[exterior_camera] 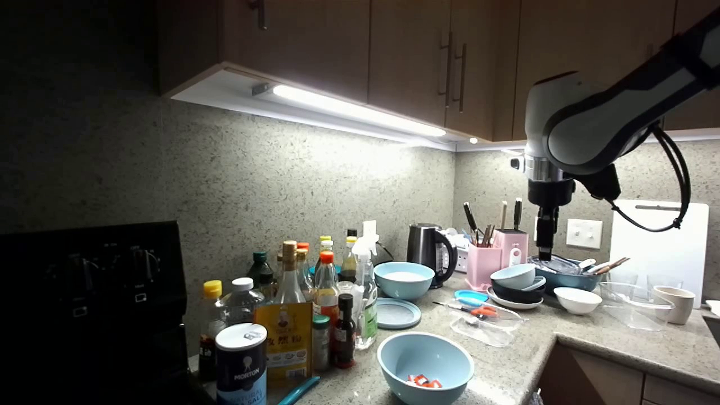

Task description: Remove the silver spoon from the lunchbox and put it in the blue bowl

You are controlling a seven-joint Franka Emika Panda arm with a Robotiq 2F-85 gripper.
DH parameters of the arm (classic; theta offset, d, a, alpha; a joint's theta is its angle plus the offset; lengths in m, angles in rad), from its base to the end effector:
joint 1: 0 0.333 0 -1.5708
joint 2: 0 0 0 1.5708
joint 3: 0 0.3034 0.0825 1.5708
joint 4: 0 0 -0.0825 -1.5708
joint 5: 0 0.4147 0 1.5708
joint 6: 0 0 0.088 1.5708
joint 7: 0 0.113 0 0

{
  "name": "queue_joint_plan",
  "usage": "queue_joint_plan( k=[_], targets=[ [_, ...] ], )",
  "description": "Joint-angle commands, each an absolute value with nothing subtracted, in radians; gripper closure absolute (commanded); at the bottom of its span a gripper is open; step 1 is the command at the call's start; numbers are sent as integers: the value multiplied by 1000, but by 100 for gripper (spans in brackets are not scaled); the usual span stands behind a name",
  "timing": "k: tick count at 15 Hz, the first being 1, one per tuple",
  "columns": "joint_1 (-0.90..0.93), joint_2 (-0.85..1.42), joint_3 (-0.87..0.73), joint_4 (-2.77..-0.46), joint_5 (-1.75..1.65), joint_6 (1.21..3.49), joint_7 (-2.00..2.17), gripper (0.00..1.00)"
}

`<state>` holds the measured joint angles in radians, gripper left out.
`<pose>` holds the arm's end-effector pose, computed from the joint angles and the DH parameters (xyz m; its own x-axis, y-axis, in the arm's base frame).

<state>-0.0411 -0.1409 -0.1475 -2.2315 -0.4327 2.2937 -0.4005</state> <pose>0.5383 -0.1151 0.4187 0.8924 0.4512 0.0065 0.4157 -0.8276 0.3772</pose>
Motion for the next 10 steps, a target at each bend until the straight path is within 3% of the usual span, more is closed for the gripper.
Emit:
queue_joint_plan(
  k=[1, 10],
  targets=[
    [-72, -7, -145, -2141, -410, 2302, -391, 0],
    [-134, 371, -119, -1800, -356, 2254, -499, 0]
  ],
)
